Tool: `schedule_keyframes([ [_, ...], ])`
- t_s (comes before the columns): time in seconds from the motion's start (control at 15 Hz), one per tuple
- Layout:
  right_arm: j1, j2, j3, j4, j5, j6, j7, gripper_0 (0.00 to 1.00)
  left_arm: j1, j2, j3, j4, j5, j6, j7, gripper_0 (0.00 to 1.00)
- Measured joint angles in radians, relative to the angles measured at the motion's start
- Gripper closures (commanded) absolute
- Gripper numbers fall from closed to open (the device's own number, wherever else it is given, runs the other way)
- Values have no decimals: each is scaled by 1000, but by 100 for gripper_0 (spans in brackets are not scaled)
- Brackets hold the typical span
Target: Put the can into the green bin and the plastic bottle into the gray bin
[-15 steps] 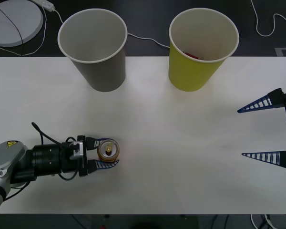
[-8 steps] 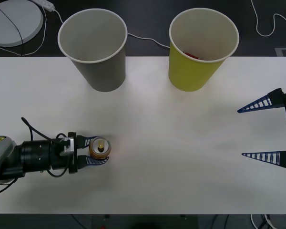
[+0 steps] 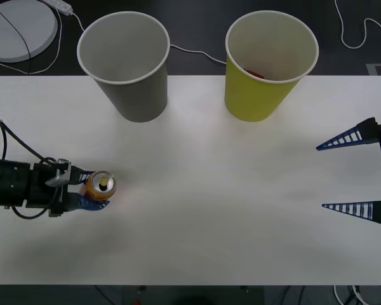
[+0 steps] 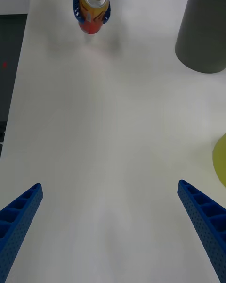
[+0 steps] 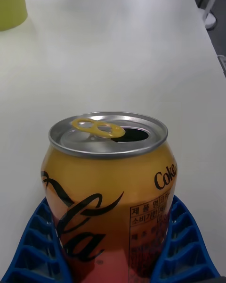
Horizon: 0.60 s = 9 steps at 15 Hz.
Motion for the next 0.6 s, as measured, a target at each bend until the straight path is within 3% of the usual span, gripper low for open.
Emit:
schedule_keyframes([
  [0.33,0,0,0,0,0,0,0,0,0,120,32,-200,-142,0,256,100],
  [0.6,0,0,0,0,0,0,0,0,0,144,106,-378,-225,-54,498,100],
])
